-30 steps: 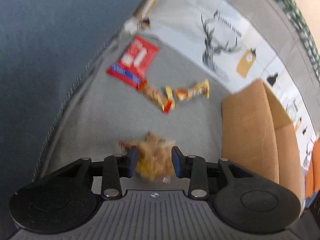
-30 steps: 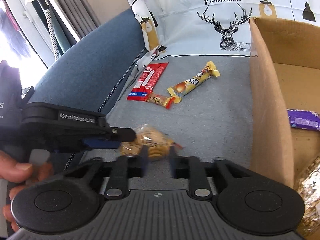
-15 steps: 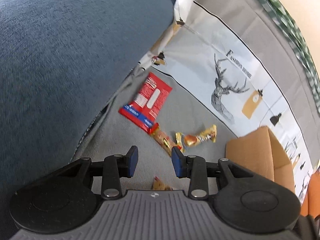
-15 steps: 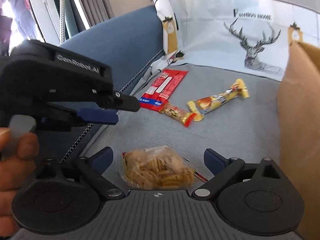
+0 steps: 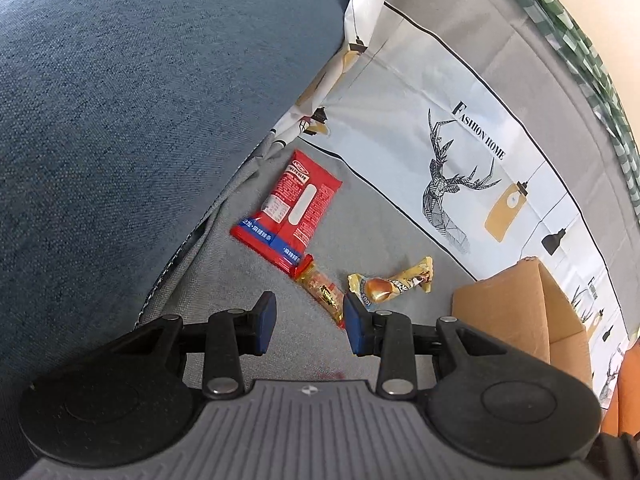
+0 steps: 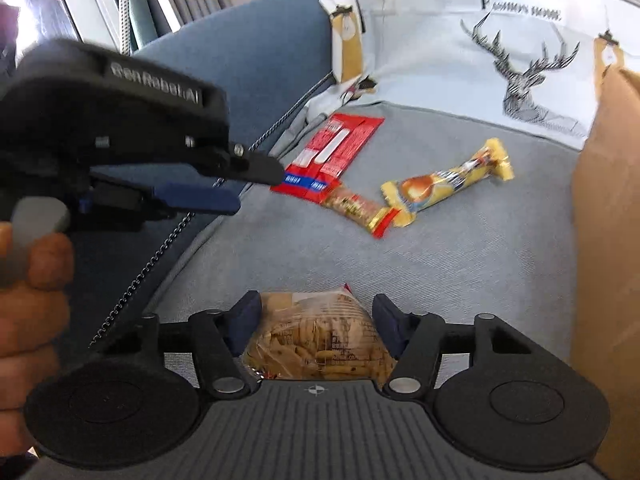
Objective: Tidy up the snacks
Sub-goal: 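Grasp the clear cookie bag with the right tool, then grasp the small red-wrapped candy with the left tool while the right tool holds the cookie bag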
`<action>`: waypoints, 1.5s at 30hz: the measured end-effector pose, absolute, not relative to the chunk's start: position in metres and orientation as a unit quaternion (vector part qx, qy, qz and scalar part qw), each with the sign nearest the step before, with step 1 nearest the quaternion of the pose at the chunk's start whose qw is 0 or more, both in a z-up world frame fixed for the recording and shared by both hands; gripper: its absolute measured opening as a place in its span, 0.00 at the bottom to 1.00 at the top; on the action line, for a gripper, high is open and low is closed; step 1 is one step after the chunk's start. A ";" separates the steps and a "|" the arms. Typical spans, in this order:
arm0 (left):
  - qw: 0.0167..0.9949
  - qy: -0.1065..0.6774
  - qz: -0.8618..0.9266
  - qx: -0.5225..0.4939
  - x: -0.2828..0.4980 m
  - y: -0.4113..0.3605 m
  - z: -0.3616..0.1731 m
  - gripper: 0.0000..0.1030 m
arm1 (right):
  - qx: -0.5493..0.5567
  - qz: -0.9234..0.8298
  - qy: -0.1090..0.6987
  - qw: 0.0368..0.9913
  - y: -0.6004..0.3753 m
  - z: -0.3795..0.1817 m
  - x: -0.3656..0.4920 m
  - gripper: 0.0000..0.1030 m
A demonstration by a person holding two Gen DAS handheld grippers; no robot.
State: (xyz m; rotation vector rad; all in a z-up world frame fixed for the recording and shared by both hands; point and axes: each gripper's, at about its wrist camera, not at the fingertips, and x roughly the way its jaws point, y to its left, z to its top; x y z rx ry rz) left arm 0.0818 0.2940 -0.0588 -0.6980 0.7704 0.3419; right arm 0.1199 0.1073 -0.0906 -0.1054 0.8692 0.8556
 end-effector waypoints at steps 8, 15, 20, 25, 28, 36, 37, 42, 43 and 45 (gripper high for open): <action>0.848 0.377 0.160 -0.336 0.097 0.292 -0.067 0.32 | -0.114 0.378 0.394 0.830 0.091 -0.084 0.114 0.60; 0.843 0.402 0.155 -0.322 0.127 0.286 -0.082 0.31 | -0.132 0.374 0.399 0.827 0.092 -0.091 0.110 0.61; 0.832 0.417 0.167 -0.325 0.147 0.290 -0.097 0.31 | -0.138 0.371 0.400 0.827 0.094 -0.091 0.107 0.62; 0.833 0.424 0.170 -0.313 0.165 0.287 -0.103 0.31 | -0.135 0.369 0.406 0.825 0.096 -0.092 0.110 0.62; 0.838 0.440 0.179 -0.268 0.176 0.278 -0.105 0.31 | -0.139 0.369 0.405 0.825 0.096 -0.094 0.110 0.62; 0.852 0.465 0.171 -0.170 0.189 0.258 -0.107 0.18 | -0.154 0.370 0.397 0.826 0.099 -0.098 0.109 0.65; 0.852 0.466 0.176 -0.163 0.187 0.258 -0.106 0.18 | -0.157 0.370 0.395 0.826 0.099 -0.098 0.109 0.65; 0.842 0.469 0.193 -0.182 0.170 0.272 -0.098 0.17 | -0.152 0.361 0.391 0.833 0.099 -0.095 0.111 0.60; 0.842 0.473 0.188 -0.181 0.167 0.272 -0.098 0.17 | -0.152 0.357 0.387 0.837 0.099 -0.094 0.111 0.59; 0.839 0.486 0.183 -0.165 0.167 0.270 -0.100 0.17 | -0.152 0.347 0.380 0.844 0.099 -0.092 0.112 0.57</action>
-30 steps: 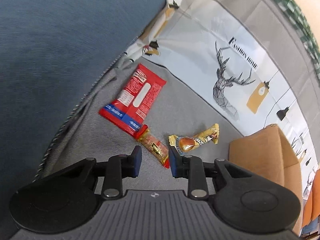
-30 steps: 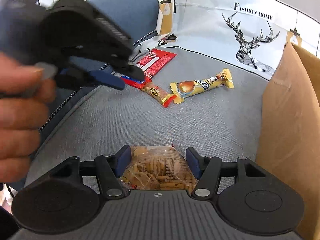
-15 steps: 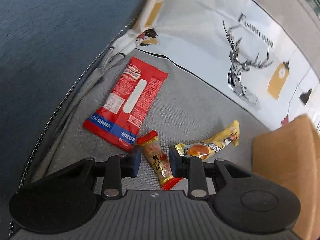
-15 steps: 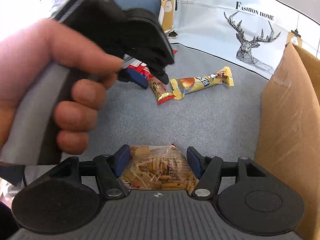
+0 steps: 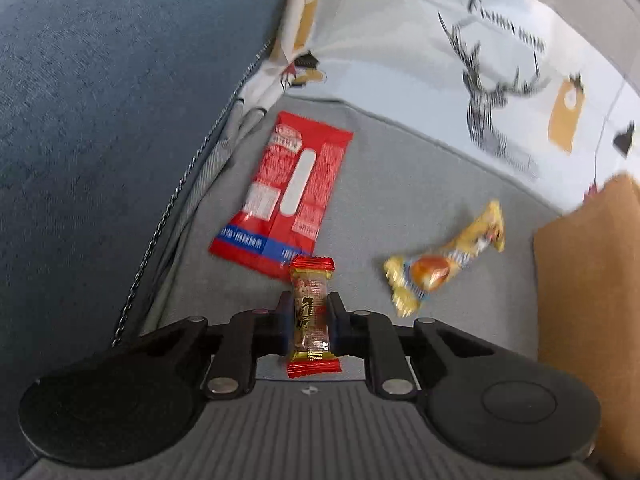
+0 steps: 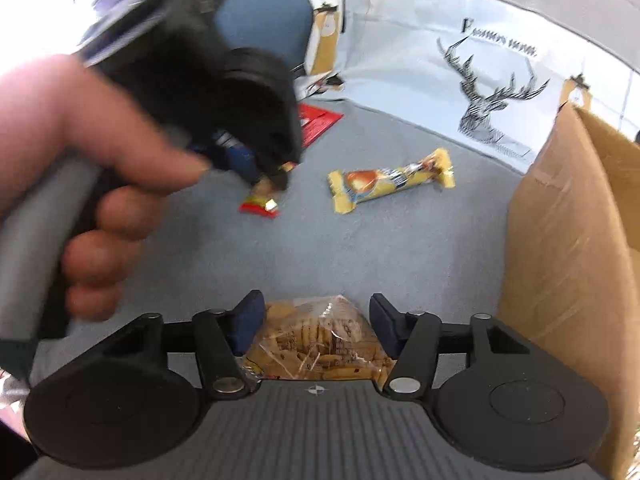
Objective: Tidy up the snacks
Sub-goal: 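Grasp the small red-wrapped candy with the left tool while the right tool holds the cookie bag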
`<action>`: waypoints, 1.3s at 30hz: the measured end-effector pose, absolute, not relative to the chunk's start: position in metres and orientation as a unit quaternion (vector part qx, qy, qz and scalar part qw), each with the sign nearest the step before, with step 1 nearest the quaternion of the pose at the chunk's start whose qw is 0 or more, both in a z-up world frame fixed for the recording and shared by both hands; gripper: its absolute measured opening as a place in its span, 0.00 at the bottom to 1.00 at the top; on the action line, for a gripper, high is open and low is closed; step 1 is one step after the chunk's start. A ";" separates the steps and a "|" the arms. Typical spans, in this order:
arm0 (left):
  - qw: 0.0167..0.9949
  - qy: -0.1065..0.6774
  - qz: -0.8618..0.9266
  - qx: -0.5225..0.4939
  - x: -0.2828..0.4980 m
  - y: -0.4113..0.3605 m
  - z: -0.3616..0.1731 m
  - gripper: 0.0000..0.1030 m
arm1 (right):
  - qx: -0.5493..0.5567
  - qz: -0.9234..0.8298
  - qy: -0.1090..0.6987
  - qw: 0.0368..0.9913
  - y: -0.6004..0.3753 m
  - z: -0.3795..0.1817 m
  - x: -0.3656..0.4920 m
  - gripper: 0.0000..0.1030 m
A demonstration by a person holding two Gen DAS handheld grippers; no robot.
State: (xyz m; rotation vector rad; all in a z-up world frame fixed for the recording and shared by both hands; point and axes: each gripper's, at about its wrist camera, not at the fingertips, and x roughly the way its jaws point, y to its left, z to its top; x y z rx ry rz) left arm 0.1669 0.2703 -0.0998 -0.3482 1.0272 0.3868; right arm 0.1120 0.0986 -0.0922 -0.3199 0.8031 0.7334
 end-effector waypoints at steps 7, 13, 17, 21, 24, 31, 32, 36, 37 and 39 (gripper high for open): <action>0.844 0.494 0.172 -0.121 0.167 0.264 -0.105 0.19 | -0.187 0.346 0.386 0.835 0.109 -0.100 0.105 0.72; 0.848 0.493 0.170 -0.099 0.168 0.258 -0.106 0.18 | -0.199 0.347 0.381 0.833 0.109 -0.103 0.106 0.74; 0.849 0.485 0.175 -0.113 0.167 0.262 -0.103 0.17 | -0.197 0.349 0.381 0.833 0.108 -0.102 0.107 0.68; 0.855 0.470 0.180 -0.125 0.163 0.265 -0.096 0.17 | -0.181 0.348 0.372 0.841 0.105 -0.093 0.106 0.47; 0.861 0.456 0.183 -0.132 0.159 0.264 -0.088 0.17 | -0.158 0.349 0.364 0.849 0.099 -0.081 0.108 0.16; 0.865 0.446 0.184 -0.140 0.149 0.262 -0.080 0.17 | -0.139 0.342 0.369 0.853 0.090 -0.074 0.110 0.16; 0.865 0.444 0.185 -0.143 0.148 0.263 -0.079 0.17 | -0.139 0.341 0.372 0.852 0.090 -0.076 0.110 0.46; 0.864 0.444 0.186 -0.149 0.145 0.267 -0.080 0.17 | -0.150 0.328 0.367 0.858 0.094 -0.081 0.108 0.91; 0.863 0.444 0.186 -0.150 0.145 0.267 -0.080 0.17 | -0.154 0.327 0.373 0.855 0.097 -0.085 0.109 0.91; 0.863 0.443 0.187 -0.152 0.145 0.268 -0.080 0.17 | -0.157 0.320 0.396 0.846 0.102 -0.096 0.113 0.92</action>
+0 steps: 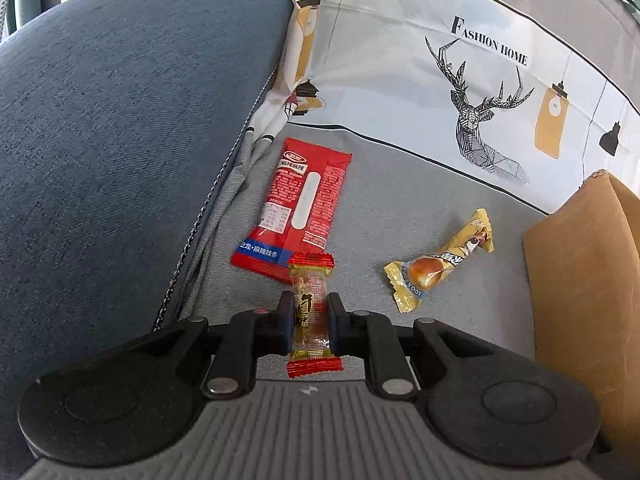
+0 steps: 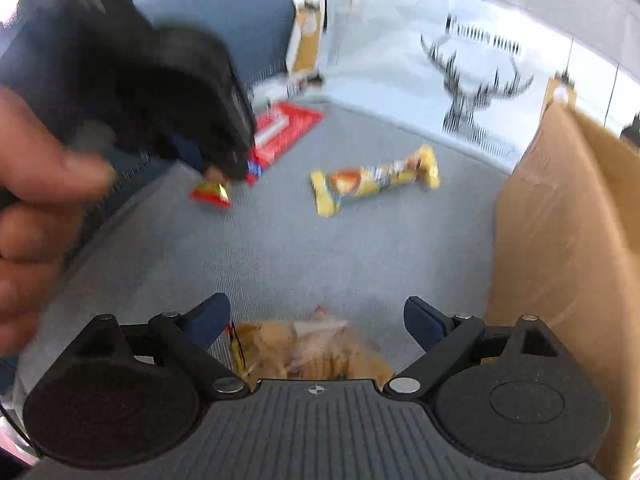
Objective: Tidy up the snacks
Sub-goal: 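Grasp the small red-wrapped candy with the left tool while the right tool holds the cookie bag, then carry both held snacks over the box and open both tools to drop them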
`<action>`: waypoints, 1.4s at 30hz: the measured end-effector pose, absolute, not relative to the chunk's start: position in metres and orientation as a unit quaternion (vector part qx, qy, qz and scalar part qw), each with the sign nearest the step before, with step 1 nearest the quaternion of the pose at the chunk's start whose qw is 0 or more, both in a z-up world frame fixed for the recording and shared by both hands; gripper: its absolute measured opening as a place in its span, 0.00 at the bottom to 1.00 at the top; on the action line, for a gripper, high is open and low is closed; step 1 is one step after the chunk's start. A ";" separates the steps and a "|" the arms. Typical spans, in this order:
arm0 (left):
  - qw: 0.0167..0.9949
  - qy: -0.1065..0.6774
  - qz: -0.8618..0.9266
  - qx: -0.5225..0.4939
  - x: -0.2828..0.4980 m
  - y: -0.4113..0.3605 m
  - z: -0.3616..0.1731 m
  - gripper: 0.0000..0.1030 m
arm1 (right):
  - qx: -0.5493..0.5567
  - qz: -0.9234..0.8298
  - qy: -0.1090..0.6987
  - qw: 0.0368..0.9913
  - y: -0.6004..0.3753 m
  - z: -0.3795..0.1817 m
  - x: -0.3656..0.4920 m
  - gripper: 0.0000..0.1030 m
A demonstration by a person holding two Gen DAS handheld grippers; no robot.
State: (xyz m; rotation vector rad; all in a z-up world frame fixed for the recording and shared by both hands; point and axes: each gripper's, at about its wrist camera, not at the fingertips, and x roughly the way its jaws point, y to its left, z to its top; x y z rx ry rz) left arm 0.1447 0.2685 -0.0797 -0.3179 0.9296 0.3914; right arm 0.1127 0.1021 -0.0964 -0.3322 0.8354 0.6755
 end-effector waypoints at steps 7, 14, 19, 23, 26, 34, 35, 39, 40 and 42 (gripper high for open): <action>0.866 0.435 0.186 -0.159 0.139 0.271 -0.075 0.17 | -0.136 0.321 0.416 0.840 0.107 -0.104 0.116 0.46; 0.876 0.407 0.187 -0.179 0.124 0.268 -0.058 0.17 | -0.107 0.331 0.390 0.853 0.093 -0.084 0.114 0.00; 0.879 0.401 0.184 -0.178 0.109 0.262 -0.052 0.17 | -0.059 0.319 0.402 0.856 0.072 -0.072 0.119 0.09; 0.882 0.396 0.179 -0.181 0.095 0.256 -0.047 0.17 | -0.066 0.351 0.419 0.835 0.070 -0.065 0.108 0.77; 0.884 0.394 0.175 -0.181 0.084 0.250 -0.044 0.17 | -0.129 0.368 0.414 0.823 0.081 -0.067 0.086 0.86; 0.890 0.391 0.168 -0.164 0.063 0.234 -0.031 0.17 | -0.214 0.354 0.419 0.808 0.094 -0.093 0.063 0.81; 0.890 0.392 0.168 -0.162 0.061 0.233 -0.029 0.17 | -0.210 0.356 0.414 0.811 0.093 -0.092 0.062 0.71; 0.894 0.387 0.165 -0.153 0.052 0.229 -0.021 0.17 | -0.198 0.367 0.395 0.819 0.084 -0.080 0.063 0.40; 0.894 0.387 0.165 -0.152 0.051 0.229 -0.020 0.17 | -0.193 0.368 0.395 0.819 0.081 -0.078 0.065 0.36; 0.895 0.386 0.164 -0.152 0.049 0.227 -0.017 0.17 | -0.193 0.369 0.391 0.821 0.076 -0.075 0.065 0.28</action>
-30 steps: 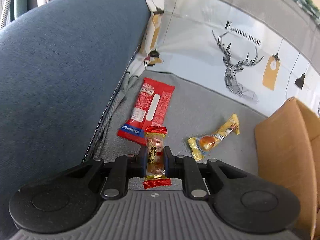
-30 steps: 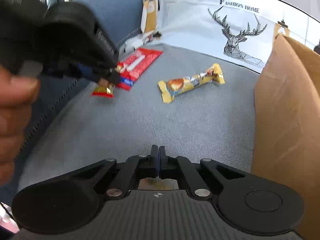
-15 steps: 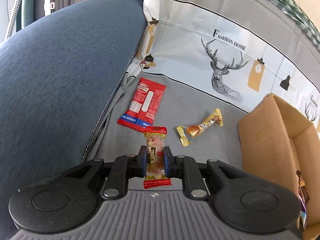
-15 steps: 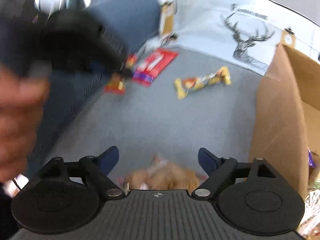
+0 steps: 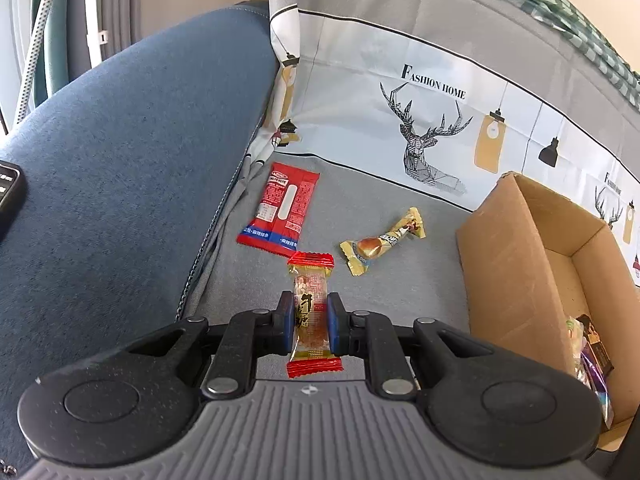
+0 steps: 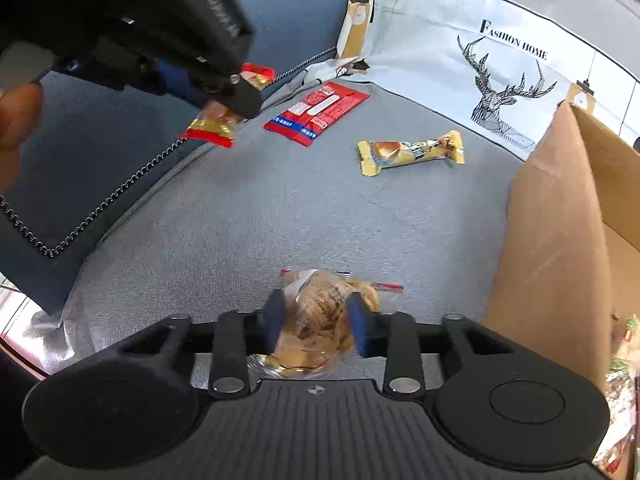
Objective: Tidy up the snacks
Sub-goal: 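Carry both held snacks over the box and open both tools to drop them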
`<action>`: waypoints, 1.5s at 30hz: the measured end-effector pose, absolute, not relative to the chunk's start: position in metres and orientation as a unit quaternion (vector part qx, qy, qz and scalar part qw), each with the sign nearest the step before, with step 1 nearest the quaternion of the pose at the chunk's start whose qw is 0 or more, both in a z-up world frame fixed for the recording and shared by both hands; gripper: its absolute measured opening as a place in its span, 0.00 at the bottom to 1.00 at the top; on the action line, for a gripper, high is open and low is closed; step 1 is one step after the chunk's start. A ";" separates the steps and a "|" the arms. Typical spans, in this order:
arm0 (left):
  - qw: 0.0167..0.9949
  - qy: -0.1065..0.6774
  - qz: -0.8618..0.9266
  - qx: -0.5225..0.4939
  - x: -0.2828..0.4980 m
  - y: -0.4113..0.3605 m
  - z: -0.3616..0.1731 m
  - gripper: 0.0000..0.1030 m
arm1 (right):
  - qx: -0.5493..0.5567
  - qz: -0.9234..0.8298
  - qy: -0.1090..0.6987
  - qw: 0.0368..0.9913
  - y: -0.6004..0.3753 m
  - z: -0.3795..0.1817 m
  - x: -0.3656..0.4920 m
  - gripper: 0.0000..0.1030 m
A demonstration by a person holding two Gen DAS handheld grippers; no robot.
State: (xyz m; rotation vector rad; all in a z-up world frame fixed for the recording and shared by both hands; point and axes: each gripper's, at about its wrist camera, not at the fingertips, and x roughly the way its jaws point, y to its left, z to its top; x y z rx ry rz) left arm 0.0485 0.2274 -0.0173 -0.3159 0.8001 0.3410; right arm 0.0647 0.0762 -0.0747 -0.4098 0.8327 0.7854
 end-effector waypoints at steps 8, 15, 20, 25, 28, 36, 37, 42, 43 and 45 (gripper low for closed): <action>0.901 0.374 0.157 -0.157 0.045 0.217 -0.009 0.17 | -0.155 0.375 0.351 0.844 0.052 -0.054 0.061 0.20; 0.917 0.336 0.143 -0.159 0.048 0.203 0.002 0.17 | -0.108 0.401 0.276 0.867 0.021 0.001 0.058 0.20; 0.927 0.316 0.133 -0.151 0.056 0.188 0.010 0.17 | -0.085 0.399 0.230 0.883 -0.012 0.043 0.072 0.20; 0.931 0.315 0.117 -0.140 0.070 0.170 0.010 0.17 | -0.059 0.372 0.207 0.903 -0.058 0.050 0.097 0.20; 0.935 0.311 0.106 -0.134 0.078 0.156 0.010 0.17 | -0.021 0.342 0.235 0.910 -0.086 0.026 0.115 0.20; 0.958 0.256 0.056 -0.119 0.091 0.106 0.021 0.17 | -0.002 0.307 0.218 0.926 -0.132 0.019 0.129 0.00; 0.960 0.248 0.045 -0.121 0.092 0.099 0.022 0.17 | 0.000 0.301 0.217 0.929 -0.139 0.018 0.131 0.00; 0.962 0.229 -0.055 -0.141 0.100 0.065 0.028 0.18 | 0.011 0.265 0.219 0.939 -0.169 0.012 0.142 0.02; 0.960 0.229 -0.083 -0.141 0.100 0.058 0.027 0.27 | 0.012 0.256 0.221 0.941 -0.173 0.011 0.144 0.02; 0.959 0.227 -0.116 -0.127 0.101 0.042 0.027 0.47 | 0.013 0.237 0.224 0.945 -0.181 0.008 0.147 0.26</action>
